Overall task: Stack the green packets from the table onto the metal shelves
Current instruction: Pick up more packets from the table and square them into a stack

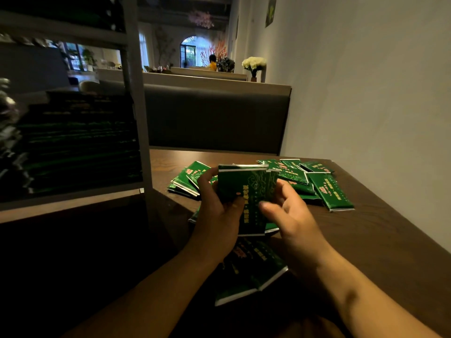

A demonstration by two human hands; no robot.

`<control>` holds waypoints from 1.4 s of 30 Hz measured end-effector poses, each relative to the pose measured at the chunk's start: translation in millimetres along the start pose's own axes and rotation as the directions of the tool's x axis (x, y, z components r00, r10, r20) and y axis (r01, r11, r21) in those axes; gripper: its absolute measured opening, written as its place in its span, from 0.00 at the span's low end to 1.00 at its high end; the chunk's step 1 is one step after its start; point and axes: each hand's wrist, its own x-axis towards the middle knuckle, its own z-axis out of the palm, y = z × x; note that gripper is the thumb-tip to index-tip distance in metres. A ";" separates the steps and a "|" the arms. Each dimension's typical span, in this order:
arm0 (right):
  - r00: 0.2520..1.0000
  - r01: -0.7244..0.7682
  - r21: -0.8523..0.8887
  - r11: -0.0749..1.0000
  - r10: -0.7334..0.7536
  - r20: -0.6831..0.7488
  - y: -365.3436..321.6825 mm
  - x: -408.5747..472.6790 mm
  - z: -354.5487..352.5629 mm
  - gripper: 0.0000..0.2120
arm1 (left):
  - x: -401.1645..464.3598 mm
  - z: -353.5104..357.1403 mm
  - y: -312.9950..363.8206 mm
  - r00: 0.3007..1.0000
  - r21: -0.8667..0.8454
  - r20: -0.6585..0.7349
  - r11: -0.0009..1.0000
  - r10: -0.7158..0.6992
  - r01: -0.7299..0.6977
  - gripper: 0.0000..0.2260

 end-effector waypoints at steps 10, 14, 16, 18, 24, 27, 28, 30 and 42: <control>0.994 0.056 -0.208 0.976 -0.034 0.107 14.9 5.7 9.5 0.18 | -1.5 5.5 -11.1 0.994 0.040 0.070 0.996 -0.079 0.076 0.20; 0.997 0.077 -0.267 0.961 -0.070 0.038 12.2 4.9 6.2 0.27 | 1.7 3.1 -5.8 0.998 0.006 -0.021 0.998 -0.060 0.060 0.18; 0.997 0.075 -0.269 0.960 -0.064 0.049 11.1 5.1 4.7 0.26 | 4.5 0.5 -4.7 0.995 -0.025 -0.077 0.998 -0.067 0.066 0.17; 0.999 0.048 -0.185 0.982 -0.043 0.027 12.6 7.8 2.4 0.20 | 7.6 -1.9 -3.0 0.987 -0.074 -0.123 0.993 -0.105 0.096 0.19; 0.995 -0.041 0.010 0.999 0.042 -0.092 1.1 22.7 -6.1 0.16 | 9.0 0.7 4.0 0.977 -0.135 -0.158 0.984 -0.140 0.119 0.17; 0.982 -0.128 0.218 0.967 0.155 -0.112 -19.6 18.5 -3.2 0.15 | 6.3 0.7 13.6 0.975 -0.140 -0.160 0.982 -0.152 0.130 0.17; 0.980 -0.138 0.231 0.963 0.167 -0.108 -27.1 13.9 -1.3 0.15 | 3.9 0.3 18.8 0.973 -0.157 -0.164 0.978 -0.163 0.137 0.17; 0.987 -0.094 0.203 0.975 0.119 -0.112 -44.3 2.2 -1.3 0.16 | -0.7 1.8 34.2 0.962 -0.237 -0.196 0.961 -0.190 0.141 0.18; 0.999 0.045 0.312 0.949 -0.045 -0.009 -163.6 -37.5 17.4 0.08 | -21.0 -6.8 172.7 0.949 -0.412 -0.217 0.903 -0.229 0.124 0.04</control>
